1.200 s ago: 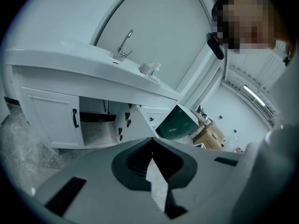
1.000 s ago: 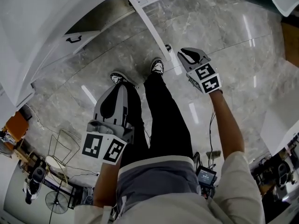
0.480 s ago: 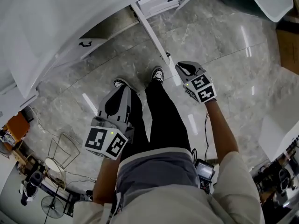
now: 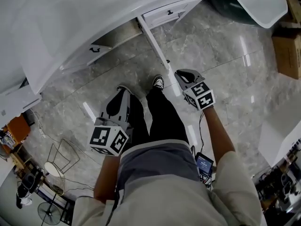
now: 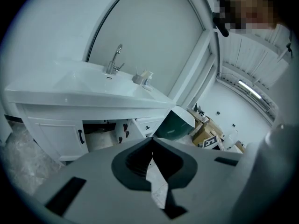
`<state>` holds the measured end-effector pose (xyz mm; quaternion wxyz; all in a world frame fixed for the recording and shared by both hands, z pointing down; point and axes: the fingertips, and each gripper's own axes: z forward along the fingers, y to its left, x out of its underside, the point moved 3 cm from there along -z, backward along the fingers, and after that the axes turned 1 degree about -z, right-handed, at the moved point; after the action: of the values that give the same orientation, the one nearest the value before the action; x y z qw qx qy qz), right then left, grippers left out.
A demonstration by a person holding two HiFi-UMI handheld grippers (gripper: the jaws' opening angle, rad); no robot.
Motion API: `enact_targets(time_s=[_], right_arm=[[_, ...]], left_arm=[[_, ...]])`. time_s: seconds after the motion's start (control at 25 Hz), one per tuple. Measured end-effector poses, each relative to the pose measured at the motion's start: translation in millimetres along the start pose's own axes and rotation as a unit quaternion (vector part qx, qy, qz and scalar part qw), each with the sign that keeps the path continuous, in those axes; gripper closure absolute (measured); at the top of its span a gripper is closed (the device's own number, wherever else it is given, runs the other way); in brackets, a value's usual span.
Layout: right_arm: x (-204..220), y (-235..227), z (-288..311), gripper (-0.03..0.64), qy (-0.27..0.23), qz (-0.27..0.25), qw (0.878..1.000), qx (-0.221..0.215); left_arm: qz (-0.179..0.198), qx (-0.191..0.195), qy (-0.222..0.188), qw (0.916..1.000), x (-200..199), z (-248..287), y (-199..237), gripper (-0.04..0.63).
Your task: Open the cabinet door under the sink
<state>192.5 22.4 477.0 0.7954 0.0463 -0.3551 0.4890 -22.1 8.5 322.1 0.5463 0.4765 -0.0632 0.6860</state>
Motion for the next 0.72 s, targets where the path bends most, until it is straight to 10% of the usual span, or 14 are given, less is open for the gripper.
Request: enact_targets(time_s=[0.72], right_arm=[[-81, 54, -74, 0.584, -0.053, -0.003, 0.999, -0.002]], left_arm=[[0.0, 0.012, -0.04, 0.9991, -52, -46, -20, 0.597]])
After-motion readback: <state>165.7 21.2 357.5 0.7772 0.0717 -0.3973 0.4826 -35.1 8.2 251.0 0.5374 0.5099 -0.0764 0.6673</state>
